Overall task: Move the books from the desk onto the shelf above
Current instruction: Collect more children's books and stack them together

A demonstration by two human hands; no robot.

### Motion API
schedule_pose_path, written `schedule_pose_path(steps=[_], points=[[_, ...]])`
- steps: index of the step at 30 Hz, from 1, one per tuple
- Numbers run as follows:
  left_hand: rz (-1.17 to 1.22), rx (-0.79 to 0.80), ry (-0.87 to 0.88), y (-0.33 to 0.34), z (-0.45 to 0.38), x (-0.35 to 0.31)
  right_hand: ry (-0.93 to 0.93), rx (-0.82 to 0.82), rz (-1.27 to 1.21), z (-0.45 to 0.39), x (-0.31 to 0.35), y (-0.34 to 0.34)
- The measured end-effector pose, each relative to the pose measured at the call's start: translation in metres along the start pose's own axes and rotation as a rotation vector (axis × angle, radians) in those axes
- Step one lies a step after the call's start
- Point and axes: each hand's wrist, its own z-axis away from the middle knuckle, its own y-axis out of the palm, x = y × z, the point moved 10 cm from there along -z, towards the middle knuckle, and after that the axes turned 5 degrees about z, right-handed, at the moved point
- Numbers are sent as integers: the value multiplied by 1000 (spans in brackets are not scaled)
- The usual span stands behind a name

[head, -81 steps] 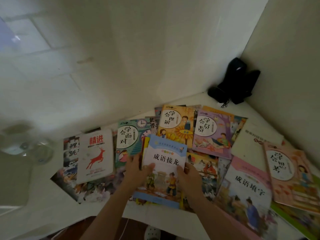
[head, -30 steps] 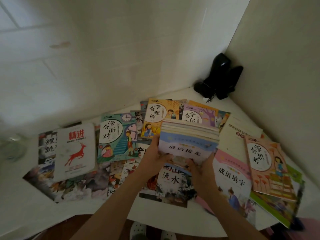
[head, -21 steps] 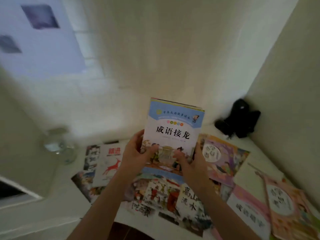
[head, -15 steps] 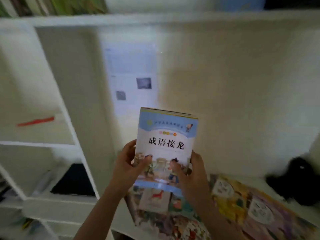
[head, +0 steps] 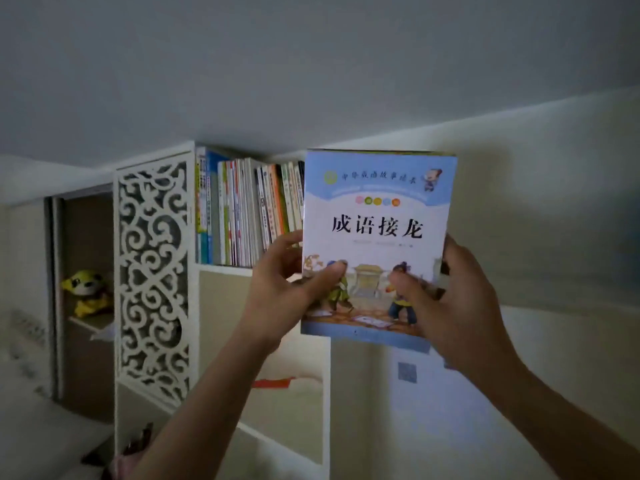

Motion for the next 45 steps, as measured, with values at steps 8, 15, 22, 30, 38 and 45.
schedule_pose_path(steps=[8, 15, 22, 30, 38, 45], points=[[-283, -105, 125, 65, -104, 13, 262, 280, -69, -142, -88, -2], [-407, 152, -43, 95, -127, 77, 393, 480, -79, -168, -174, 26], [-586, 256, 137, 91, -123, 82, 462, 560, -207, -177, -207, 58], [-864, 32, 393, 80, -113, 76, 143, 504, 446, -174, -166, 66], [-964, 121, 601, 80, -118, 83, 139, 703, 503, -136, -156, 102], [-1104, 118, 585, 91, -127, 91, 205, 700, 486, -141, -175, 106]])
